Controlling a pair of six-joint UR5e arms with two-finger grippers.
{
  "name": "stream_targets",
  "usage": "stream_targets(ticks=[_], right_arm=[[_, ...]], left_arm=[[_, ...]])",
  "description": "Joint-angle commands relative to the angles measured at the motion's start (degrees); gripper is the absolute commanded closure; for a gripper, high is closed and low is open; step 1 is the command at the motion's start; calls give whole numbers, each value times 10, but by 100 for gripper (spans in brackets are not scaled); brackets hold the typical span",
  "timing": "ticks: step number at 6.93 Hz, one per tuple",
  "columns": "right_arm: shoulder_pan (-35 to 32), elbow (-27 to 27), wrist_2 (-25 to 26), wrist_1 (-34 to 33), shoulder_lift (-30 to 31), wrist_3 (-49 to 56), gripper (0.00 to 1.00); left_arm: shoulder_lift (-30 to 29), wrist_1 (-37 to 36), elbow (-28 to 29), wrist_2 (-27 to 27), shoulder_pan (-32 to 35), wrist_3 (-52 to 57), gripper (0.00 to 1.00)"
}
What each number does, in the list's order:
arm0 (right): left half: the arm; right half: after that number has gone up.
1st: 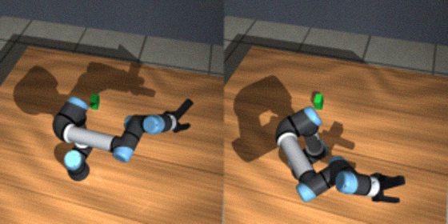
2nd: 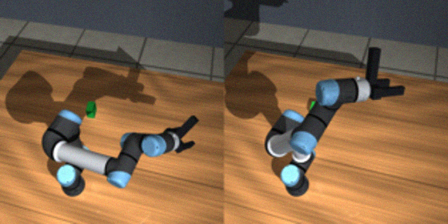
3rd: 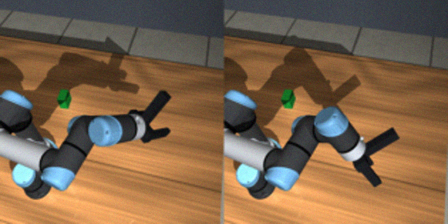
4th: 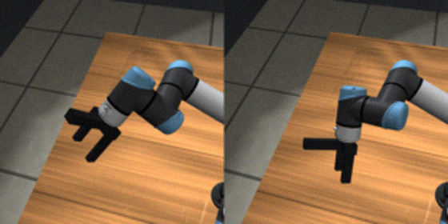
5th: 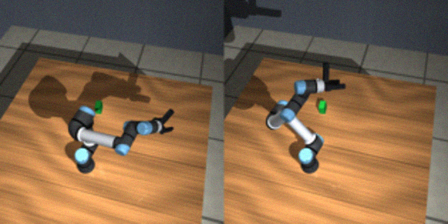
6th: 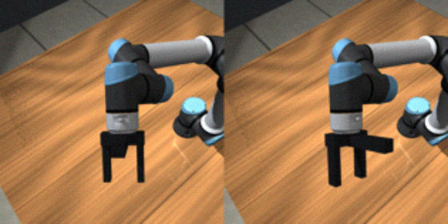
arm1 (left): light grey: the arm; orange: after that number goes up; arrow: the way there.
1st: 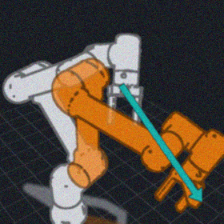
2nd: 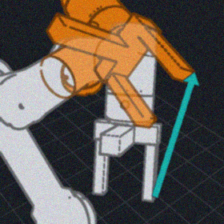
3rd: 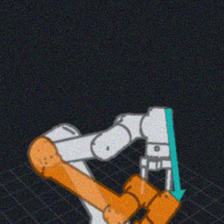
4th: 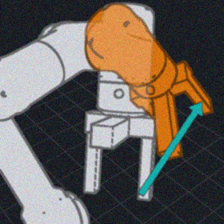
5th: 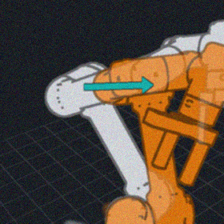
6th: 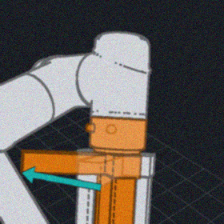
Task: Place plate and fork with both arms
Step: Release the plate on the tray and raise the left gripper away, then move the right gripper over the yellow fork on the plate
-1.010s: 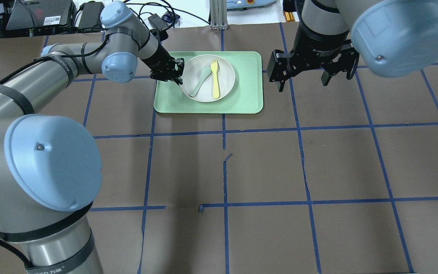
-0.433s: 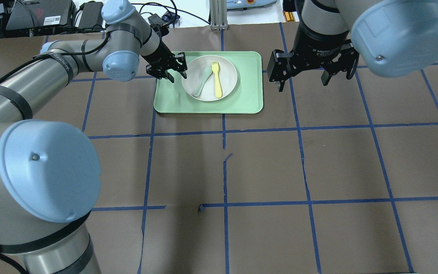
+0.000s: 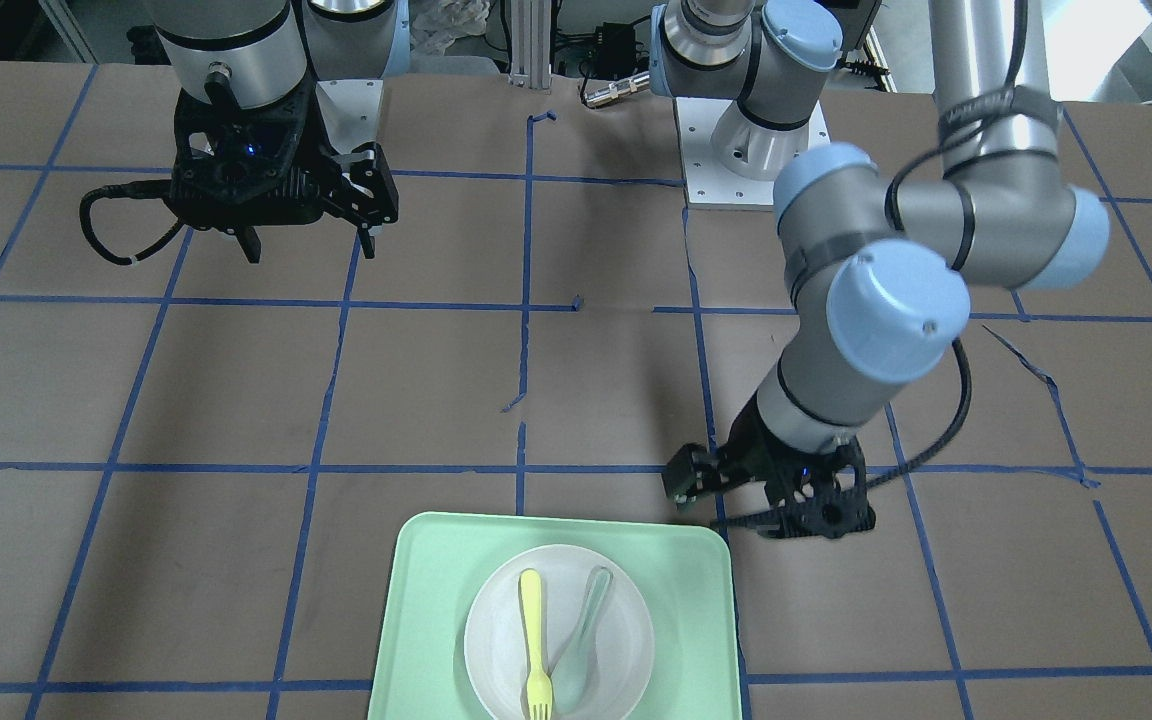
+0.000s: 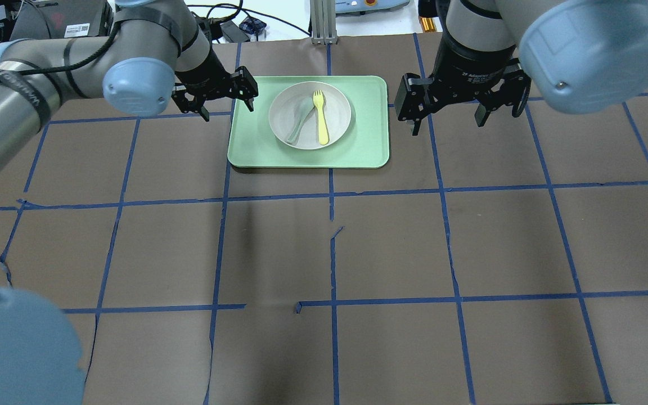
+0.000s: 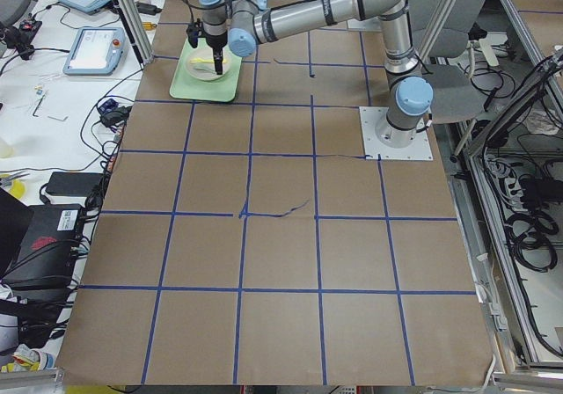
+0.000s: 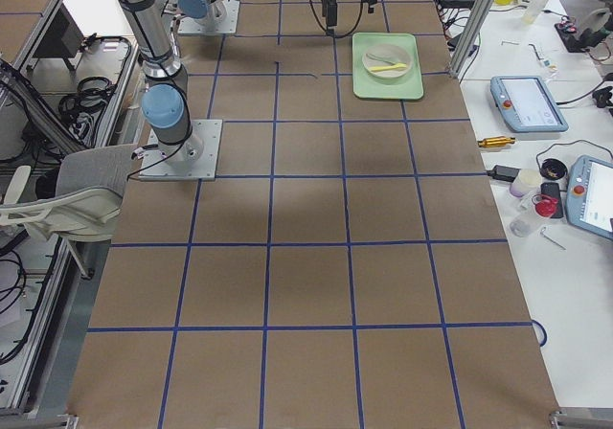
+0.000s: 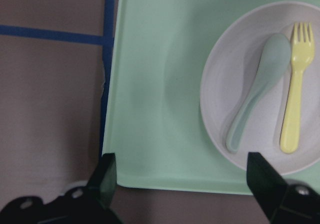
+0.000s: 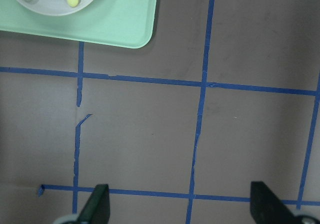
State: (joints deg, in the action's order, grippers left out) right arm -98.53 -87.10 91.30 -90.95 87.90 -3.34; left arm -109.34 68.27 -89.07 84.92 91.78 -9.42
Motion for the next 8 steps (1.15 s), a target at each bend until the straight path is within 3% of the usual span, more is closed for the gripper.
stream_targets(ticks=[1, 2, 4, 8], right_arm=[[0, 0, 1, -1, 0, 0, 0], [0, 0, 2, 0, 0, 0, 0], [0, 0, 1, -4, 0, 0, 0], [-5, 10, -6, -16, -31, -22, 0]], left_arm=[[157, 63, -90, 11, 2, -2, 0], [191, 116, -81, 12, 2, -4, 0], [201, 239, 1, 17, 15, -3, 0], [198, 232, -15, 39, 46, -2, 0]])
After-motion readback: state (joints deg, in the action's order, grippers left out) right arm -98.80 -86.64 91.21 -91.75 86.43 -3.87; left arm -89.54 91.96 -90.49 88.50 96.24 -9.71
